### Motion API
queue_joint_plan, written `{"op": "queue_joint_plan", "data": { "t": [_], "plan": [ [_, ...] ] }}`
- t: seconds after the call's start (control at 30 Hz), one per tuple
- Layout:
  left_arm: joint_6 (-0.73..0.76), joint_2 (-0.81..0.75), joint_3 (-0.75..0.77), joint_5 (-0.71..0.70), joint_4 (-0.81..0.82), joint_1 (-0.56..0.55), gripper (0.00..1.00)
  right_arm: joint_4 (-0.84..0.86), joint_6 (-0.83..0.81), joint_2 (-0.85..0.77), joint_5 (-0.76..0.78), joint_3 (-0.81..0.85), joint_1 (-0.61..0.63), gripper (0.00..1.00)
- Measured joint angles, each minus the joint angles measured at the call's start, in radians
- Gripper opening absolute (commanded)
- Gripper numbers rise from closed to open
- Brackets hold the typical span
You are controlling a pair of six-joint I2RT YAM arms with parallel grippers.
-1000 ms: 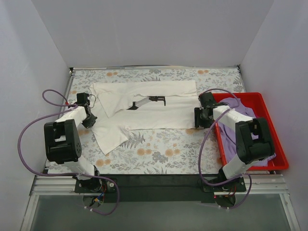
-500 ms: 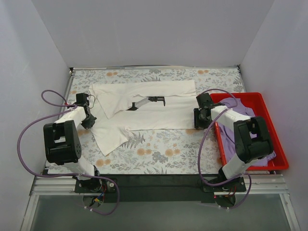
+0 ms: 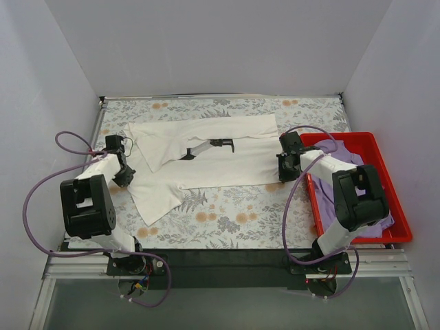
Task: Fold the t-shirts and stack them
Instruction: Fold the tshirt
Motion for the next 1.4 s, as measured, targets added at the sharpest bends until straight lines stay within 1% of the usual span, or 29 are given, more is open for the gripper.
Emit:
{"op": "queue_joint_plan", "data": {
  "t": [0.13,0.3,0.5,0.7,1.0,1.4],
  "plan": [
    [-0.001,-0.041,0.0,0.006,-0.033,0.017,0.0,-0.039,0.0,-0.006,0.0,0.003,0.0,0.01],
    [0.0,-0.091,0.021,0.013,-0.088,0.04,0.0,-0.151,-0.012,-0.036,-0.009,0.008,0.0,0.01],
    [0.001,-0.086,0.08,0.038,-0.134,0.041,0.0,-0.269,-0.047,-0.043,-0.027,0.136,-0.003,0.01],
    [0.003,-0.044,0.193,0.069,-0.176,0.042,0.0,-0.317,-0.067,0.005,-0.057,0.296,-0.017,0.01],
    [0.0,0.067,0.318,0.114,-0.202,0.046,0.0,-0.374,-0.077,0.123,-0.099,0.406,-0.045,0.01],
    [-0.003,0.13,0.375,0.161,-0.215,0.079,0.0,-0.388,-0.08,0.214,-0.14,0.574,-0.103,0.01]
  ]
}}
